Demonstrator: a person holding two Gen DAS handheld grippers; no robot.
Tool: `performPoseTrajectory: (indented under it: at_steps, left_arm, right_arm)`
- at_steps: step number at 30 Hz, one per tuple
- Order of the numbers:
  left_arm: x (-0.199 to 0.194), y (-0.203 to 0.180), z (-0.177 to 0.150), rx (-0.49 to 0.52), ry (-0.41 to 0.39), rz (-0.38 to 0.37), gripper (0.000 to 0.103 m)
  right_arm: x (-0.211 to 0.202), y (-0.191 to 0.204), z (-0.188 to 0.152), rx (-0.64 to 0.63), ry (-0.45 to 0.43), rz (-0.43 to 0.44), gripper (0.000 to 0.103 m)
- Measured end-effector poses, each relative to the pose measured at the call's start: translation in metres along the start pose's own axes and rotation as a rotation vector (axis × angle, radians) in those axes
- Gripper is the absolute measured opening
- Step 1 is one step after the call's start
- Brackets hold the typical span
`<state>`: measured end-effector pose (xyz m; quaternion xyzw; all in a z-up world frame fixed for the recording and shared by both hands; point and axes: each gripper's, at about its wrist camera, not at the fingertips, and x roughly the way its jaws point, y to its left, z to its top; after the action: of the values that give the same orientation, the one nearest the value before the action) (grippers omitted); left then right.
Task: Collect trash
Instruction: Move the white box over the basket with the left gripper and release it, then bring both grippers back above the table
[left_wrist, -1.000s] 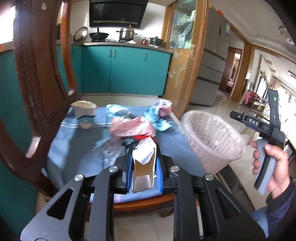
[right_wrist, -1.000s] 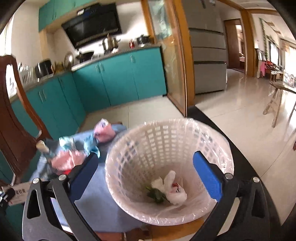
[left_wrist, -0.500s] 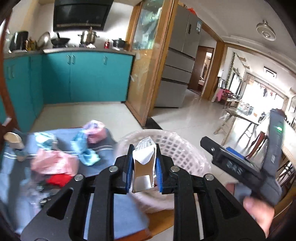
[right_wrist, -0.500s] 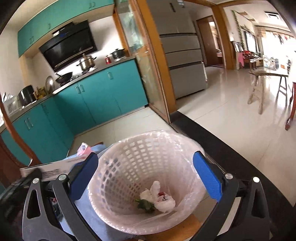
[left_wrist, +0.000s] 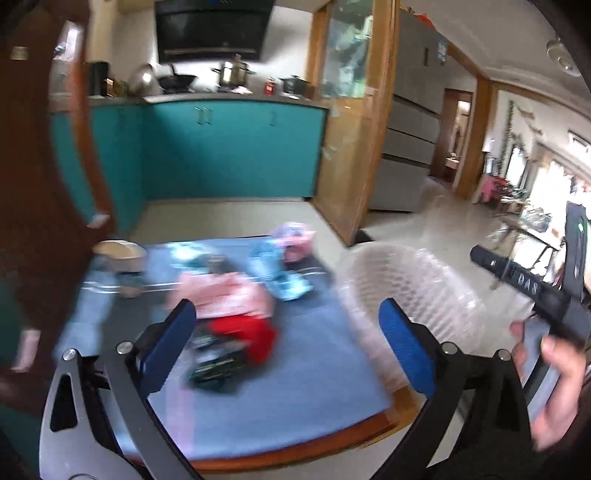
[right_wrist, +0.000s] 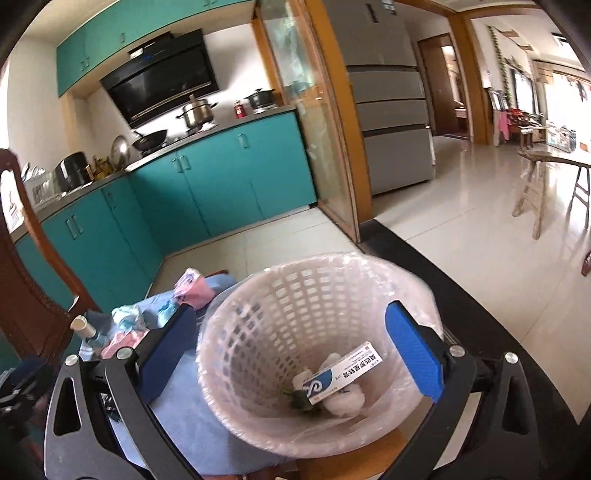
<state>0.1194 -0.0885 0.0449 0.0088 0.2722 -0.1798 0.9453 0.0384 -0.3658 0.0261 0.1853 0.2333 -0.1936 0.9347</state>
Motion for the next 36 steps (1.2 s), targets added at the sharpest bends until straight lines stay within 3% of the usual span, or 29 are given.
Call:
performPoseTrajectory:
  at_steps: [4,6,9,16,36]
  left_arm:
    - [-0.026,0.032,-0.023,-0.032,-0.015,0.093,0.099]
    - [-0.029,0.048,-0.039,-0.088,0.017,0.124,0.099]
    - [-0.023,0.061,-0.053,-0.141,0.099,0.102,0.099]
    - [-0.021,0.061,-0.053,-0.132,0.105,0.101,0.099]
    - [-0.017,0.060,-0.055,-0.138,0.127,0.101,0.100]
  right_arm:
    - [-0.002,0.027,-0.011,-0.060,0.031,0.039,0.100]
    - [-0.003,0.043,-0.021,-0.086,0.059,0.064,0.100]
    - [-0.007,0.062,-0.035,-0.106,0.095,0.115,0.100]
    - [-0.009,0.114,-0.061,-0.239,0.139,0.164,0.100]
    - [-0.010,0.111,-0.063,-0.252,0.145,0.174,0.100]
